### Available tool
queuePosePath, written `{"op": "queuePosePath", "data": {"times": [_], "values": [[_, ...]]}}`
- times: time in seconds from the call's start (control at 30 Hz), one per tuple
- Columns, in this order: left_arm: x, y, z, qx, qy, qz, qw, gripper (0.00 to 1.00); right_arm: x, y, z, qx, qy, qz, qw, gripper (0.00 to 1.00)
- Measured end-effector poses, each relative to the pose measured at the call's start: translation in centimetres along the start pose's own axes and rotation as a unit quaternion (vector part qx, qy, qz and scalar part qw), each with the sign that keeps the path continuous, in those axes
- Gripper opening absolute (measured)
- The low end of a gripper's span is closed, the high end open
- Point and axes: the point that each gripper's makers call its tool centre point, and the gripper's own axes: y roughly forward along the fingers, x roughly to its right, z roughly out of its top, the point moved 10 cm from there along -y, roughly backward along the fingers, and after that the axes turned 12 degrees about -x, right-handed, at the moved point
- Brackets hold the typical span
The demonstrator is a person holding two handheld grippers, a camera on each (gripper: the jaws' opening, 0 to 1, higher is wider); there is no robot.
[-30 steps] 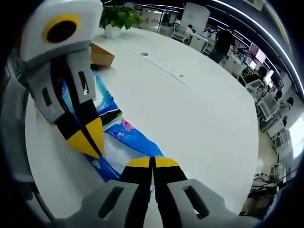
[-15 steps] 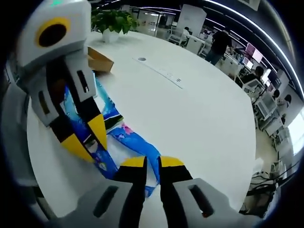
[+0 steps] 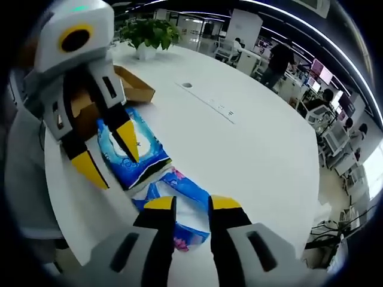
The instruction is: Operate the shoe box by opening the lid, removing the specified soft item, and placing it in the target area until the item is outside and the box remains undamaged.
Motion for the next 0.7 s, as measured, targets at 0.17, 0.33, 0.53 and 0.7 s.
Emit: {"op": "queuePosePath", "data": {"times": [0.17, 0.33, 0.53, 0.7], "values": [[0.7, -1.9, -1.5, -0.009, 0.005, 0.014, 0.9999, 0.34, -1.2, -1.2, 1.0, 0.006, -0.015, 0.006, 0.9998, 0.23], [1.1, -3.5, -2.6, -0.005, -0.003, 0.022, 0.9997, 0.39, -2.3, -2.1, 1.7, 0.006, -0.026, 0.015, 0.9995, 0.26], [1.3, -5.9, -4.4, 0.001, -0.035, 0.038, 0.9987, 0.44, -4.0, -3.1, 2.7, 0.012, -0.044, 0.033, 0.9984, 0.29], [1.7, -7.5, -6.0, 0.004, -0.048, 0.053, 0.9974, 0.46, -5.2, -3.6, 3.4, 0.016, -0.059, 0.043, 0.9972, 0.31]]}}
